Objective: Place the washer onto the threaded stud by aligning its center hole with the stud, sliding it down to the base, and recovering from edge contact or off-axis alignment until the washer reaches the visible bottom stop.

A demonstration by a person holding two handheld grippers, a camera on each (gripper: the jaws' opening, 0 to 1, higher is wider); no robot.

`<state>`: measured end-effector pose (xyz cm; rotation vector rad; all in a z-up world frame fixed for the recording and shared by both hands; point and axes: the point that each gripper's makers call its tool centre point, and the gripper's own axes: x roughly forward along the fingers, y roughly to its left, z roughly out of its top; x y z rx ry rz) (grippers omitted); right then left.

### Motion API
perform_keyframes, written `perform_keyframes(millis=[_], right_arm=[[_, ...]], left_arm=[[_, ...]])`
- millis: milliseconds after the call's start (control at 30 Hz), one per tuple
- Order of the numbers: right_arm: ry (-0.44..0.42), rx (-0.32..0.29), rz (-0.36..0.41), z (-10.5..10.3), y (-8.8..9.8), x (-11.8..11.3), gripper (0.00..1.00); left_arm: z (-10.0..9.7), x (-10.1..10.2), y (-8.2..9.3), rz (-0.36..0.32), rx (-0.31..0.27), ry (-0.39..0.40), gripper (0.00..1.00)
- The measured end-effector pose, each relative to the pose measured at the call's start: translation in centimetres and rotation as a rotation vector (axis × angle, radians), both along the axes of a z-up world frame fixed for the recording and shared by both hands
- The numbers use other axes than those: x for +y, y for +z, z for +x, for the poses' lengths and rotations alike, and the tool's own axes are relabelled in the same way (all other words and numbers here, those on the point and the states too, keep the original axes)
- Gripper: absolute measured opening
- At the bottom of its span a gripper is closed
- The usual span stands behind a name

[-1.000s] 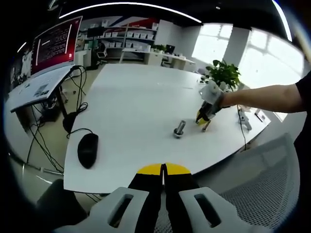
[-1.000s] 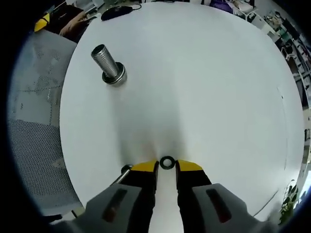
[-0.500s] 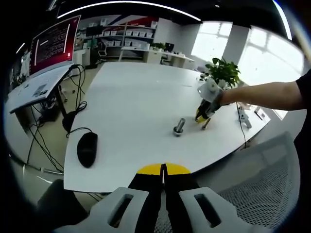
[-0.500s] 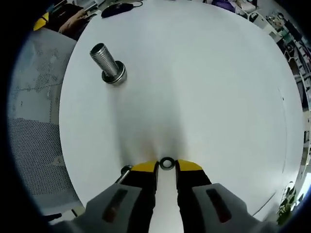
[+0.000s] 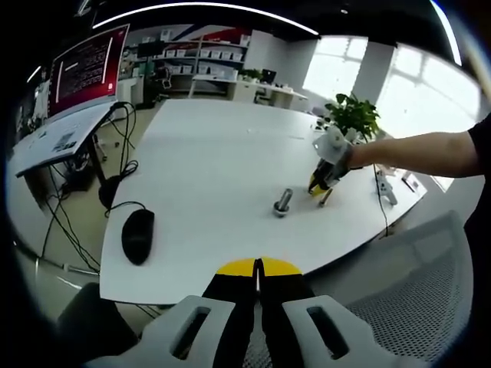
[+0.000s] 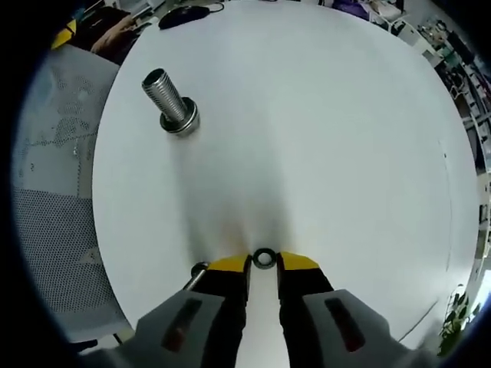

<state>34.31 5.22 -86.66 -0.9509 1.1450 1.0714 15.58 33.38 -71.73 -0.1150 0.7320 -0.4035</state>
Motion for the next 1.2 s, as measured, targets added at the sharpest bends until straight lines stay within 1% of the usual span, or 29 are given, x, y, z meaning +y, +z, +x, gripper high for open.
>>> perform_keyframes(millis=[200,367,767,933,1200], right_arm=[[0.001,-0.009,-0.004,-0.26,0.00,0.11,0.16],[-0.004,-0.012,-0.009,-0.03,0.00,0.10,0.16],[-0.038,-0.009,0.023,0.12,-0.04,0.14,0.15],[-0.031,-0.006,0.004,-0.06,-0.09,0.11,0.15],[-0.038,-0.003,0.006,-0.02,-0.13,0.09,0.15]], left_arm=[[-0.03,0.03,0.00,0.001,-0.001,0.003,0.00],[-0.04,0.03,0.00,0.002,-0.001,0.004,0.00],[-0.02,0.08,0.05,0.001,-0.004,0.006,0.00],[-0.02,0.08,0.05,0.001,-0.004,0.006,0.00],[0.02,0.05,0.12,0.000,-0.007,0.005,0.00]])
